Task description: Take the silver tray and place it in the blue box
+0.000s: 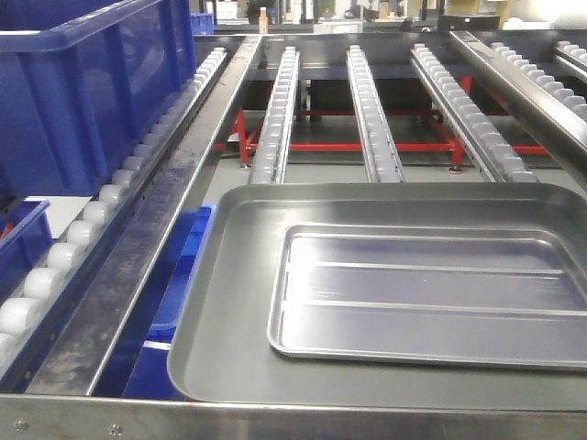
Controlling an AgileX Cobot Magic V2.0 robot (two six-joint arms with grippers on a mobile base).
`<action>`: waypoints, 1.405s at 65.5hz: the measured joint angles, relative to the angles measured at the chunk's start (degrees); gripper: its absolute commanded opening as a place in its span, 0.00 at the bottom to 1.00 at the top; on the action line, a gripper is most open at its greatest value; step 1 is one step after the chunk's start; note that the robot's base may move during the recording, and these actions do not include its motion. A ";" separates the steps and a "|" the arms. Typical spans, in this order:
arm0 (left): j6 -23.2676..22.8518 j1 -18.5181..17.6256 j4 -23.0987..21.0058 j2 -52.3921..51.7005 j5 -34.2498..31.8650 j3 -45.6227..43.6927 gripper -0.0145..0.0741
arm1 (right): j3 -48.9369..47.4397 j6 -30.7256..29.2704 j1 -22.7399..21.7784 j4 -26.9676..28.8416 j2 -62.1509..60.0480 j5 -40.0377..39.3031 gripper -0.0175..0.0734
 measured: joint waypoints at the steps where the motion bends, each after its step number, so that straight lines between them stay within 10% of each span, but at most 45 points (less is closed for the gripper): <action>1: 0.00 0.00 0.00 0.00 0.00 0.00 0.05 | 0.00 0.00 0.00 0.00 0.00 0.00 0.26; 36: 0.00 0.00 0.00 0.00 -6.68 -1.03 0.05 | 0.00 0.00 0.00 -0.10 0.00 -6.78 0.26; 57: 0.00 0.00 2.66 9.66 12.09 -29.43 0.07 | -20.06 2.47 0.00 -0.10 2.70 -0.78 0.27; 66: 0.00 -0.13 1.39 18.59 21.13 -38.47 0.25 | -29.10 2.72 0.00 -0.10 9.59 4.87 0.45; 76: 0.00 -5.17 0.20 26.38 26.16 -42.53 0.52 | -35.13 2.83 0.00 0.66 17.14 10.72 0.66; 92: 0.00 -20.81 -5.40 43.27 35.63 -49.12 0.54 | -39.23 2.83 1.17 5.45 29.66 23.96 0.69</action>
